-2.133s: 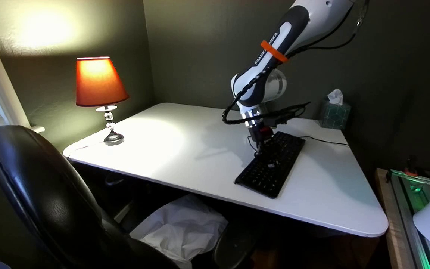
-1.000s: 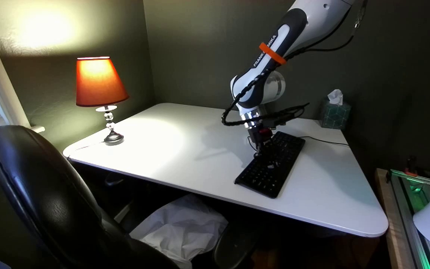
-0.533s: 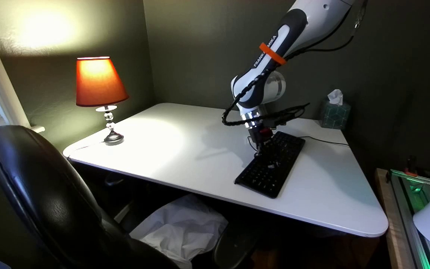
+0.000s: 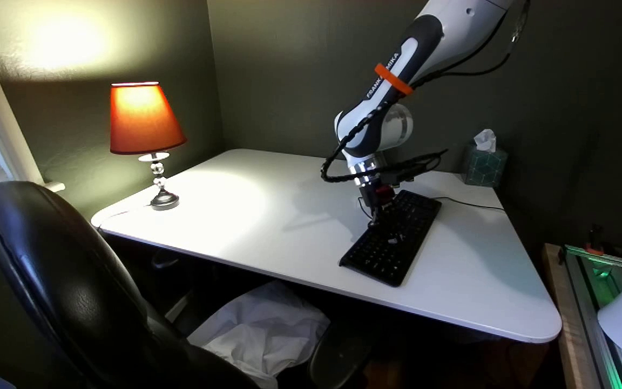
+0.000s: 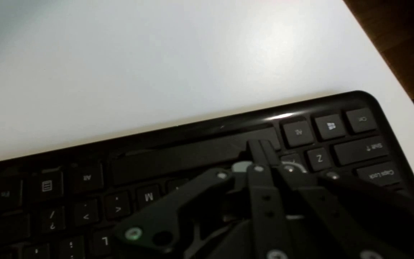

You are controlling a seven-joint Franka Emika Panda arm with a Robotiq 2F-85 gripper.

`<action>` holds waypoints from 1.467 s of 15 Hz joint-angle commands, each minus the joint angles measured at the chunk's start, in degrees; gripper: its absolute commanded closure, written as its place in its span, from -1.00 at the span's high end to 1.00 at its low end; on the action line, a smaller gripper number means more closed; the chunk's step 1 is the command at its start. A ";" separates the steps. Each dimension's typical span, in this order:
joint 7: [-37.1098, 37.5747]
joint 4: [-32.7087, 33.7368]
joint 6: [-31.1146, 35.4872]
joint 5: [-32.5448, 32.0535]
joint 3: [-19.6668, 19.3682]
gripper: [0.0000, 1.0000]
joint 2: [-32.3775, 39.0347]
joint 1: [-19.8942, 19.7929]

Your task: Press a button on the keyboard

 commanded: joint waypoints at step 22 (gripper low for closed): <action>-0.30 3.97 -3.46 0.06 1.33 -1.00 3.03 -0.87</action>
